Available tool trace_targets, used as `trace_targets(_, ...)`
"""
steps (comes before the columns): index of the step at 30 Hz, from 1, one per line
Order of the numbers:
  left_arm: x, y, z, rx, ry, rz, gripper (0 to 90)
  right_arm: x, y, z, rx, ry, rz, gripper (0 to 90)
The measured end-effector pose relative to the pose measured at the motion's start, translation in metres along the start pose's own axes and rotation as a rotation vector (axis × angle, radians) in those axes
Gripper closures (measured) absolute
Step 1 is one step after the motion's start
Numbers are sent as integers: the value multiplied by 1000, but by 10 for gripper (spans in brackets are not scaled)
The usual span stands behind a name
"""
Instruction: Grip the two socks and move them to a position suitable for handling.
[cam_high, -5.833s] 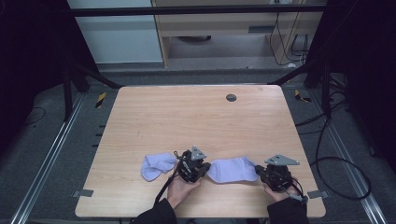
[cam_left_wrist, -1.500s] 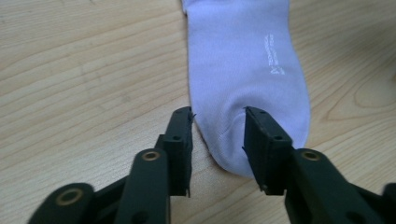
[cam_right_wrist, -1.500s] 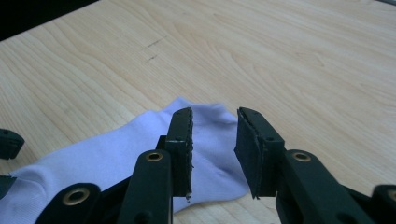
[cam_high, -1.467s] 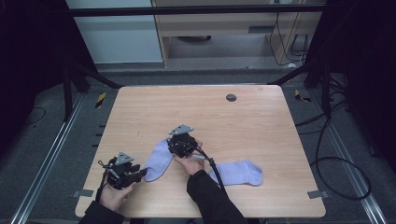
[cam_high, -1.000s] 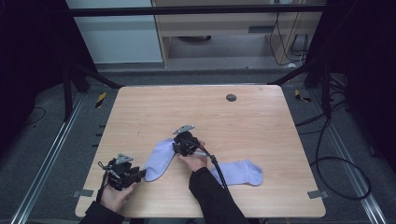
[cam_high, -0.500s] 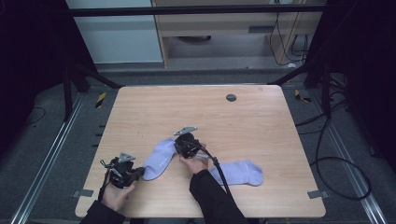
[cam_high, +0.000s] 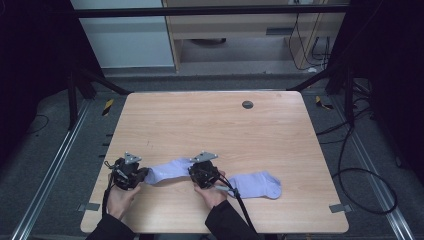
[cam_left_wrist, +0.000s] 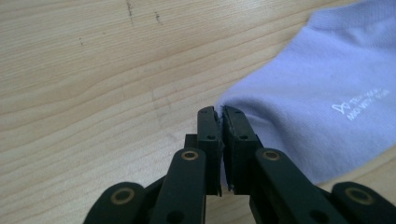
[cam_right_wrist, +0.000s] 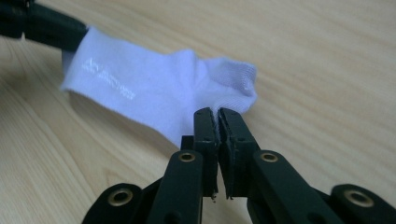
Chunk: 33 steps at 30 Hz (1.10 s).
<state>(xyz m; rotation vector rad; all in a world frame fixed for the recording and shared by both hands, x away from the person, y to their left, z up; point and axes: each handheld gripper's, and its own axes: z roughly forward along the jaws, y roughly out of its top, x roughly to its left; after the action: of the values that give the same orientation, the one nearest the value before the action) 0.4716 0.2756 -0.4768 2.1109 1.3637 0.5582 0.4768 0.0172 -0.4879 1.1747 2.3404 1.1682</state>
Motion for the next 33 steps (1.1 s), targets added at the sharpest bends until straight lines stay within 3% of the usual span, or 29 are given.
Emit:
trace_targets(4,-1,-1,2,6,11,9,747,-1,-10,0,24,-10,15,797)
trace_targets(7,2,0,-4,-32,3,-23,689,-6,-13,-5,16,-9,26,749)
trace_targets(11,6,0,-12,-73,0,-60,597,-14,-9,-19,-17,-6,36,701)
trace_targets(18,4,1,-24,-127,-16,-96,528,-32,2,-45,-53,-6,28,631)
trace_targets(26,-34,13,-28,-156,-110,-42,509,-70,8,-86,-101,-45,59,591)
trace_targets(33,-76,27,-22,-157,-204,7,513,-101,-15,-122,-102,-103,74,582)
